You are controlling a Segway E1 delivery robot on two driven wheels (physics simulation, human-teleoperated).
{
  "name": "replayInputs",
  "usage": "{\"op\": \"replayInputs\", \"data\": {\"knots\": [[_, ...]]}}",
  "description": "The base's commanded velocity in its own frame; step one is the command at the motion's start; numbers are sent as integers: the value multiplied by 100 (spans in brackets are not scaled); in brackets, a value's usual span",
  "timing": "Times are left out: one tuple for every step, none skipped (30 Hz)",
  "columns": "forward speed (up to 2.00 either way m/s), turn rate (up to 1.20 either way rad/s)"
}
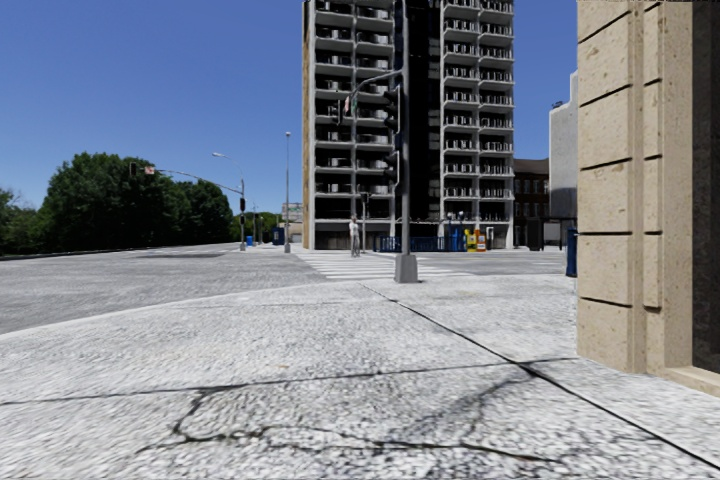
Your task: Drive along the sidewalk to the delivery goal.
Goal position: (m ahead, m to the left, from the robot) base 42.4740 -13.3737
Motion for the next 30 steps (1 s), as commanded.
{"op": "replayInputs", "data": {"knots": [[200, 0], [200, 0], [200, 0], [200, 0], [200, 0], [200, 0], [200, 0], [200, 0], [200, 0], [200, 0], [200, 0], [200, 0], [200, 0], [200, 0], [200, 0], [200, 0], [200, 0], [200, 0], [200, 0], [200, 0], [200, 0], [200, 0], [200, 0], [200, 0], [200, 0], [200, 0], [200, 0], [200, 0], [200, 0], [200, 0]]}}
